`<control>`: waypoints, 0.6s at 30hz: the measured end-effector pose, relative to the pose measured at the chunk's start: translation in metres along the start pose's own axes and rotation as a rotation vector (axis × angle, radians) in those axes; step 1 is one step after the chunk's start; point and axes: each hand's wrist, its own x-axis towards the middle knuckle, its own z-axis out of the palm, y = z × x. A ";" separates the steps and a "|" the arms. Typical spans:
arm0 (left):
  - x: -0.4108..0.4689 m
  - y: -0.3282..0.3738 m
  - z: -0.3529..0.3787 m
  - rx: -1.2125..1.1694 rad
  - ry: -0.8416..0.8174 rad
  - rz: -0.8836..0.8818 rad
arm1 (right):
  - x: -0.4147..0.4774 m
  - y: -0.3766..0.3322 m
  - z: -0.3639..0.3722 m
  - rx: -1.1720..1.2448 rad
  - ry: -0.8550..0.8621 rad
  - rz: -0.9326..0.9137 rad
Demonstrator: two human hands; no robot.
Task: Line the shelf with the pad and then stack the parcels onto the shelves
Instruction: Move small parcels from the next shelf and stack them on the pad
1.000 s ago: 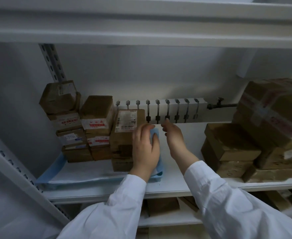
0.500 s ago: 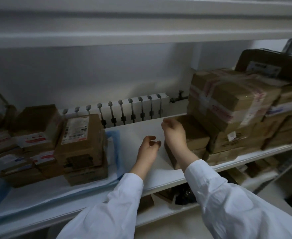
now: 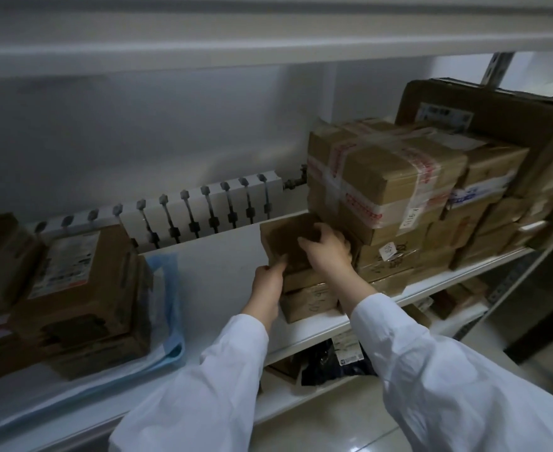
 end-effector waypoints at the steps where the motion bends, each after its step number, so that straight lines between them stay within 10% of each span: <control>1: 0.002 0.000 0.002 -0.007 0.007 -0.013 | 0.001 0.001 0.000 0.008 -0.008 0.003; 18: -0.002 -0.002 -0.033 -0.339 0.085 0.172 | 0.011 0.012 -0.001 0.412 0.004 0.014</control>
